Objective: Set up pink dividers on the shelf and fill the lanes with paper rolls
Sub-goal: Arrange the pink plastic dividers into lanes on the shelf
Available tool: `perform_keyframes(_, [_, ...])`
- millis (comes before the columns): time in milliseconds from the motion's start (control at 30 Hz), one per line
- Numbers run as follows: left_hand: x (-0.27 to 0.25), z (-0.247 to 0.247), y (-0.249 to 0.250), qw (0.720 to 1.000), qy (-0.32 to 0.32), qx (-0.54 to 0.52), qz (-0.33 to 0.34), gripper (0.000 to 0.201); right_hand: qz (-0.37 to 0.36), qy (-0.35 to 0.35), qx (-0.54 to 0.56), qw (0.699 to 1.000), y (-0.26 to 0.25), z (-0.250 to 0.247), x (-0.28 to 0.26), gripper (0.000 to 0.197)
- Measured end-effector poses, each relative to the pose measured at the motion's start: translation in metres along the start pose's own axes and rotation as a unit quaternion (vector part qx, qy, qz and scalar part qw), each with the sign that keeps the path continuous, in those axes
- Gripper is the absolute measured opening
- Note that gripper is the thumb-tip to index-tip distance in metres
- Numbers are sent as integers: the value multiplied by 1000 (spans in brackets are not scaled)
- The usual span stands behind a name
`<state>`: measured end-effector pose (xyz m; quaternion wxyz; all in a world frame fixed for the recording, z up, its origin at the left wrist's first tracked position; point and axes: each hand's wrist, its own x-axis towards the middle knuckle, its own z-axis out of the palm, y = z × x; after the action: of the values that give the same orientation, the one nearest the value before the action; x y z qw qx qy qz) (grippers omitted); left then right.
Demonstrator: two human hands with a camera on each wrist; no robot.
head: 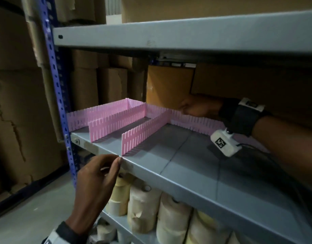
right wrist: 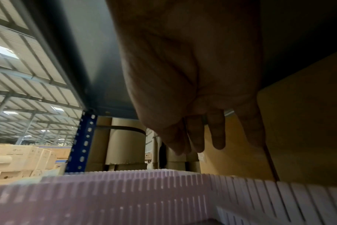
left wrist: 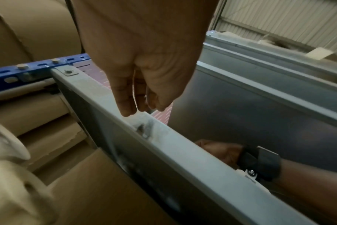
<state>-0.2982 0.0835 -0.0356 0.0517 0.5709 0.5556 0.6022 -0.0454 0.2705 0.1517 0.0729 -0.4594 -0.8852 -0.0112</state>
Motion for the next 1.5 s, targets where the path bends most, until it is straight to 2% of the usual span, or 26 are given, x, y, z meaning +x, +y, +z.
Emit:
perform_keyframes(133, [-26, 12, 19, 996, 29, -87, 24, 8, 30, -15, 5, 999, -21, -14, -58, 26])
perform_keyframes(233, [-55, 38, 47, 988, 3, -150, 43, 3, 79, -60, -32, 995, -35, -20, -106, 28])
perform_keyframes(333, [-78, 64, 78, 975, -39, -209, 68, 7, 137, -84, -45, 986, -38, -29, -160, 28])
perform_keyframes(500, [-117, 93, 122, 952, -120, -258, 115, 7, 212, -27, -16, 977, -28, -37, -267, 23])
perform_keyframes(600, [-139, 101, 149, 935, -154, -283, 149, 16, 266, 27, -12, 964, -17, -38, -335, 20])
perform_keyframes(733, [-161, 113, 187, 910, -205, -302, 195, 18, 347, 106, 16, 932, 1, -27, -419, 15])
perform_keyframes(833, [-175, 128, 212, 900, -262, -271, 217, 23, 375, 153, 20, 914, 17, -5, -464, 12])
perform_keyframes(933, [-186, 147, 238, 898, -308, -199, 243, 32, 368, 179, 37, 912, 33, 23, -490, 19])
perform_keyframes(1000, [-189, 163, 255, 896, -335, -148, 253, 41, 333, 190, 54, 922, 41, 40, -498, 22])
perform_keyframes(1133, [-183, 191, 269, 868, -389, -38, 306, 61, 281, 231, 77, 928, 49, 66, -502, 25])
perform_keyframes(1200, [-183, 197, 269, 859, -395, -12, 327, 56, 275, 248, 81, 925, 51, 72, -504, 26])
perform_keyframes(1267, [-185, 196, 269, 863, -384, -10, 328, 47, 272, 258, 93, 922, 53, 74, -505, 25])
perform_keyframes(1400, [-193, 196, 267, 879, -326, -50, 344, 31, 281, 297, 147, 900, 56, 72, -509, 21])
perform_keyframes(1500, [-195, 197, 261, 872, -289, -63, 390, 24, 297, 316, 158, 887, 53, 71, -508, 20])
